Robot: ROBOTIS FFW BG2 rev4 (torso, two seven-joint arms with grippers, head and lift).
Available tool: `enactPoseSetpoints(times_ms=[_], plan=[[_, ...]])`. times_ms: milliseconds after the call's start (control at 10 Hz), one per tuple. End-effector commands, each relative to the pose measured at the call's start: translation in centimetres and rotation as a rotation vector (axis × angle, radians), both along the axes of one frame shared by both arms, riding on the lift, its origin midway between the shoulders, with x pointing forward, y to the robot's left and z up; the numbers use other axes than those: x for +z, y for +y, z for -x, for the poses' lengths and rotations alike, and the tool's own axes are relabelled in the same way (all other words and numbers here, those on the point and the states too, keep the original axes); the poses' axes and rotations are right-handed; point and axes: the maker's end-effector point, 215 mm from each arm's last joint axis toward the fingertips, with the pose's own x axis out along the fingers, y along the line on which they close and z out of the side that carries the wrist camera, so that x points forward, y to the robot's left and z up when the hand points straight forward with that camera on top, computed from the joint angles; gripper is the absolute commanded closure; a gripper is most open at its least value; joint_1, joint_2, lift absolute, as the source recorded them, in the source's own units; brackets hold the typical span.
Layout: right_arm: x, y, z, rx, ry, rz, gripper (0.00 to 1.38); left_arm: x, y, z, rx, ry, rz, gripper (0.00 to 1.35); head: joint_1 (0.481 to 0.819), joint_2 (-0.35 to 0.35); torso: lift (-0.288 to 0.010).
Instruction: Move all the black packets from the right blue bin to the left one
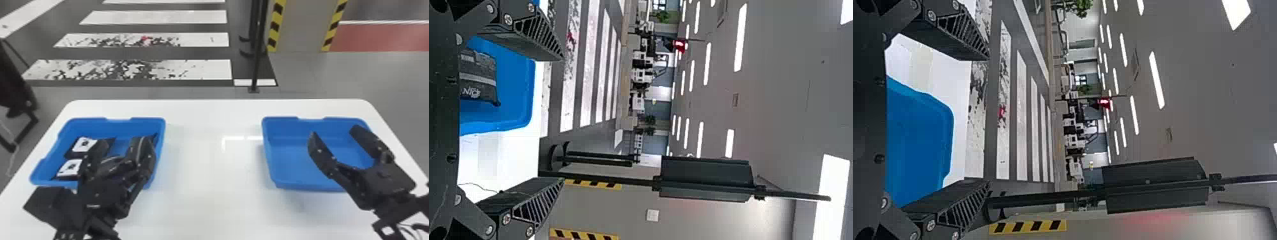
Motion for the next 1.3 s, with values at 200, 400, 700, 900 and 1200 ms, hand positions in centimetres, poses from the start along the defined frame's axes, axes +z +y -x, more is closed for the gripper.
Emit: enactPoseSetpoints(times_ms=[200, 400, 700, 900, 1200], plan=[[-0.12, -0.02, 0.00, 0.000, 0.002, -0.002, 0.16, -0.05, 0.09, 0.04, 0.001, 0.002, 0.006, 0.20, 0.695, 0.031, -0.168], [-0.12, -0.02, 0.00, 0.000, 0.002, -0.002, 0.16, 0.20, 0.10, -0.02, 0.002, -0.006, 0.006, 0.20, 0.695, 0.031, -0.168], [0.01, 0.00, 0.00, 0.000, 0.000, -0.002, 0.16, 0.48, 0.02, 0.01, 0.001, -0.015, 0.008, 0.20, 0.695, 0.032, -0.168], [0.14, 0.01, -0.06, 0.001, -0.002, -0.004, 0.16, 0.56, 0.16, 0.01, 0.003, -0.017, 0.013, 0.20, 0.695, 0.031, -0.168], [0.14, 0.01, -0.06, 0.001, -0.002, -0.004, 0.16, 0.41, -0.02, 0.10, 0.000, -0.014, 0.022, 0.20, 0.695, 0.032, -0.168]])
